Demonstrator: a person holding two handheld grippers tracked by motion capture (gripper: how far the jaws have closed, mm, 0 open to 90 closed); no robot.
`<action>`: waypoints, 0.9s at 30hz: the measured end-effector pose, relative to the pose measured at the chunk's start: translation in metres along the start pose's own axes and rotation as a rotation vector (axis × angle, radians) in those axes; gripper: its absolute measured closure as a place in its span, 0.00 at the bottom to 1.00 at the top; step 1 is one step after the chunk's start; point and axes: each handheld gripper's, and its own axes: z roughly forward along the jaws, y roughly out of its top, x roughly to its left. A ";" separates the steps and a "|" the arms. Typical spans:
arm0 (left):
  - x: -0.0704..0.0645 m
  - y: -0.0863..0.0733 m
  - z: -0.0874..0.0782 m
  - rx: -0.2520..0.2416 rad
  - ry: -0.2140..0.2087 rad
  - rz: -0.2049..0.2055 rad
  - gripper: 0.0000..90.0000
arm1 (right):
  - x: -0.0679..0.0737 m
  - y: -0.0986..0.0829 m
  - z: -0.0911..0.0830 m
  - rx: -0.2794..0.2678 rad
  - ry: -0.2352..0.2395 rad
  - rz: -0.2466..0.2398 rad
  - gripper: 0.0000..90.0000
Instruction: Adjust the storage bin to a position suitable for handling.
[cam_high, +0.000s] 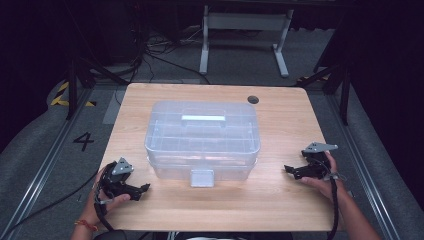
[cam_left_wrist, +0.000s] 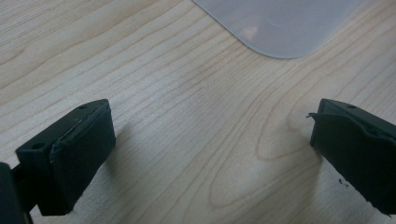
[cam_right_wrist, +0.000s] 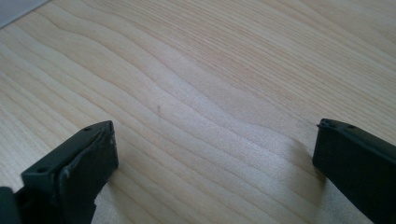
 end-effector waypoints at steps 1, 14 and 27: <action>0.001 0.000 0.000 -0.005 0.006 0.005 0.01 | 0.000 0.000 0.000 -0.002 -0.005 0.002 0.01; 0.001 -0.001 -0.001 -0.008 0.005 -0.002 0.03 | 0.008 0.001 -0.007 -0.031 0.031 -0.032 0.19; 0.001 -0.001 -0.001 -0.009 0.004 -0.003 0.03 | 0.022 0.012 -0.023 -0.080 0.034 -0.092 0.25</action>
